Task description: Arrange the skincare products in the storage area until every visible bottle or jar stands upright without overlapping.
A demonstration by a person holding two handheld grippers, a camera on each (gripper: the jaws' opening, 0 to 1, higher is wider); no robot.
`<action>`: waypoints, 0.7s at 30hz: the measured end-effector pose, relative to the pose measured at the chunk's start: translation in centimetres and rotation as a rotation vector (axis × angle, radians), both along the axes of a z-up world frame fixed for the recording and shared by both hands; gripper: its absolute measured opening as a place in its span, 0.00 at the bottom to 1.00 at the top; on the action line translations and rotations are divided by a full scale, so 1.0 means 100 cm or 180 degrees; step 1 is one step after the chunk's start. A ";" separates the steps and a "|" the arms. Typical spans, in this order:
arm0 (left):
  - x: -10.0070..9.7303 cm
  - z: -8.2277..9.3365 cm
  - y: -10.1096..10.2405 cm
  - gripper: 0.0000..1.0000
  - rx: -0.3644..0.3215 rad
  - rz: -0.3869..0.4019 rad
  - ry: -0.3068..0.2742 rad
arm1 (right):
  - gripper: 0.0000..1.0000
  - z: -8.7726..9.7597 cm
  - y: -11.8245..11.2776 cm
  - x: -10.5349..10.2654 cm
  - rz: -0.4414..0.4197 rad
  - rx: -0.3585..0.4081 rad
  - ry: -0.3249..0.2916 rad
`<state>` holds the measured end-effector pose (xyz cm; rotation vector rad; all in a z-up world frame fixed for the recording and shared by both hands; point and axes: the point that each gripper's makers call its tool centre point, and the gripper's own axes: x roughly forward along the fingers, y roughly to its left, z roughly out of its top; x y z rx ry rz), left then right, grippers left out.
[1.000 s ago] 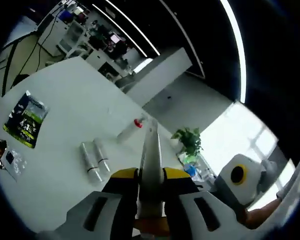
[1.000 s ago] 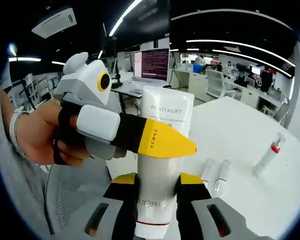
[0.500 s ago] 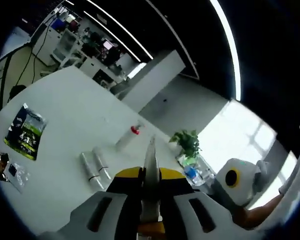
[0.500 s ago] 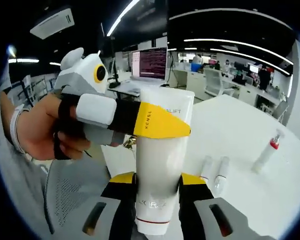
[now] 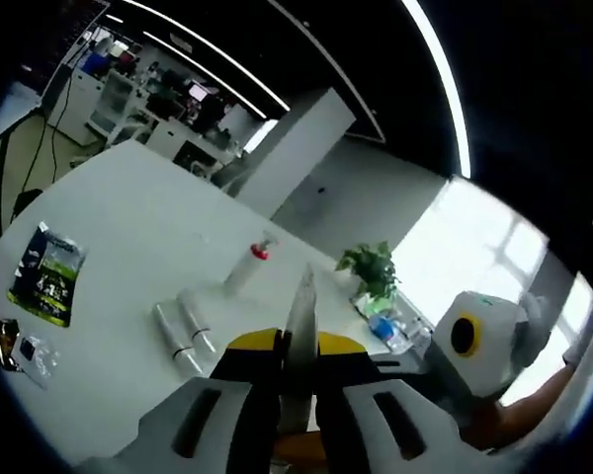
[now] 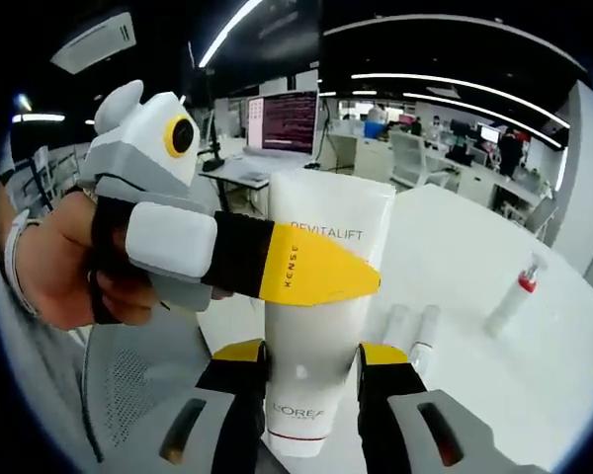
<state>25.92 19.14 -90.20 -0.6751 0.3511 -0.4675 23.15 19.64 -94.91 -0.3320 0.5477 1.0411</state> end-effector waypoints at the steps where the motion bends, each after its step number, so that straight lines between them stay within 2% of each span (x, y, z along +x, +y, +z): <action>1: -0.001 0.000 0.000 0.07 -0.0007 0.0003 0.0002 | 0.30 0.000 0.000 0.000 -0.0007 0.0003 0.0004; 2: -0.003 0.001 -0.003 0.07 -0.0029 -0.0026 -0.0005 | 0.27 -0.001 0.002 -0.007 0.0031 0.0044 0.0127; 4: -0.007 0.000 -0.003 0.07 -0.0034 -0.0039 -0.0003 | 0.26 0.000 -0.002 -0.007 0.0000 0.0093 0.0104; 6: -0.010 0.000 -0.002 0.07 -0.0231 -0.0027 0.0047 | 0.25 0.001 -0.003 -0.010 -0.0003 0.0106 0.0102; 8: -0.014 0.002 -0.003 0.09 -0.0312 -0.0111 0.0019 | 0.23 0.003 -0.004 -0.015 -0.0011 0.0117 0.0098; 16: -0.030 0.006 -0.014 0.11 -0.0184 -0.0593 -0.0023 | 0.20 0.003 -0.014 -0.027 -0.0137 0.0148 0.0104; 18: -0.037 0.009 -0.015 0.11 -0.0080 -0.0741 -0.0076 | 0.20 0.003 -0.022 -0.026 -0.0240 0.0196 0.0142; 21: -0.042 0.007 -0.010 0.18 0.0157 -0.0753 -0.0169 | 0.21 0.001 -0.036 -0.023 -0.0327 0.0202 0.0157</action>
